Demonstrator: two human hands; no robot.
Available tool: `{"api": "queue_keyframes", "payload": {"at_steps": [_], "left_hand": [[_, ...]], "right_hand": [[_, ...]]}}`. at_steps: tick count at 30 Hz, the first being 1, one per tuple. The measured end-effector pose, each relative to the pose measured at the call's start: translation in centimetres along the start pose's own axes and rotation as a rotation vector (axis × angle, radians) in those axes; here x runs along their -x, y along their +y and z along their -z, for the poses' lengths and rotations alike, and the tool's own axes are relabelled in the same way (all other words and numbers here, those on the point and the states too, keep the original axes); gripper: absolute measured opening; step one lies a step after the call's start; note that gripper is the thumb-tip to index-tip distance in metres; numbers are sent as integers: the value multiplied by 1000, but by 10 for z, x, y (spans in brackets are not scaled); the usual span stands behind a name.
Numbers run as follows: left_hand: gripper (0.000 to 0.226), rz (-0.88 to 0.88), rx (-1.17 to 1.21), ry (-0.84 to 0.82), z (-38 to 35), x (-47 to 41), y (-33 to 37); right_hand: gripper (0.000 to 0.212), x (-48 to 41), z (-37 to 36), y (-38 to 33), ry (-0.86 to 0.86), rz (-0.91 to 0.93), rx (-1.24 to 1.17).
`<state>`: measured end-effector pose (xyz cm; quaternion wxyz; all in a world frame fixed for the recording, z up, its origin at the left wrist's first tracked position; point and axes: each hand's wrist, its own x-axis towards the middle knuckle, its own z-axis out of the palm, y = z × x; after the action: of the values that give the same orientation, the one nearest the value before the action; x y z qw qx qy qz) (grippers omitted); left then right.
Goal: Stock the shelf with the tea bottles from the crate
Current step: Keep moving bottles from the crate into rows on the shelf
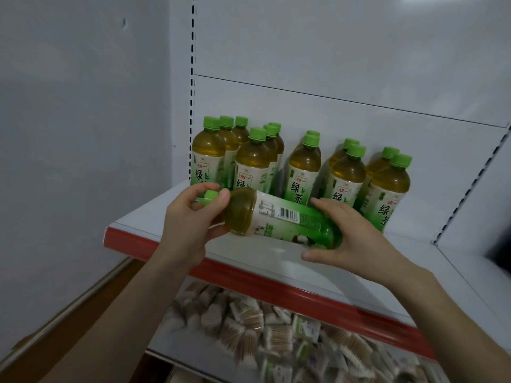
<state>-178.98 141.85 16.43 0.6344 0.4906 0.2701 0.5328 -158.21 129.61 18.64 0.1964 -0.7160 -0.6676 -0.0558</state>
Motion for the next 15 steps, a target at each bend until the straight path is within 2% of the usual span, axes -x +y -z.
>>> {"api": "queue_keyframes", "payload": {"at_steps": [1,3,6,9,10,13,15], "left_hand": [[8,7,-3,-1,-3,-2,2],[14,-15,-33,-25,-10,-7,9],[37,-108,-126,-121,-19,-14,24],[27,-152,-137,-225,-34,-16,31],[32,-141,-133,-276,-40,-16,30],[68,-83,-52,-401,-53,-18,24],[77,-73,8,-383,-59,-18,21]], "right_hand": [[91,-4,-1,-5,22,47,131],[85,-10,-4,-6,112,64,156],[69,-11,-4,-1,163,-25,-353],[55,-8,-6,4,40,-132,-818],[53,-7,-8,5,-6,-141,-933],[61,-4,-14,8,-133,-157,-1142],[65,0,-18,10,-173,-165,-1182]]}}
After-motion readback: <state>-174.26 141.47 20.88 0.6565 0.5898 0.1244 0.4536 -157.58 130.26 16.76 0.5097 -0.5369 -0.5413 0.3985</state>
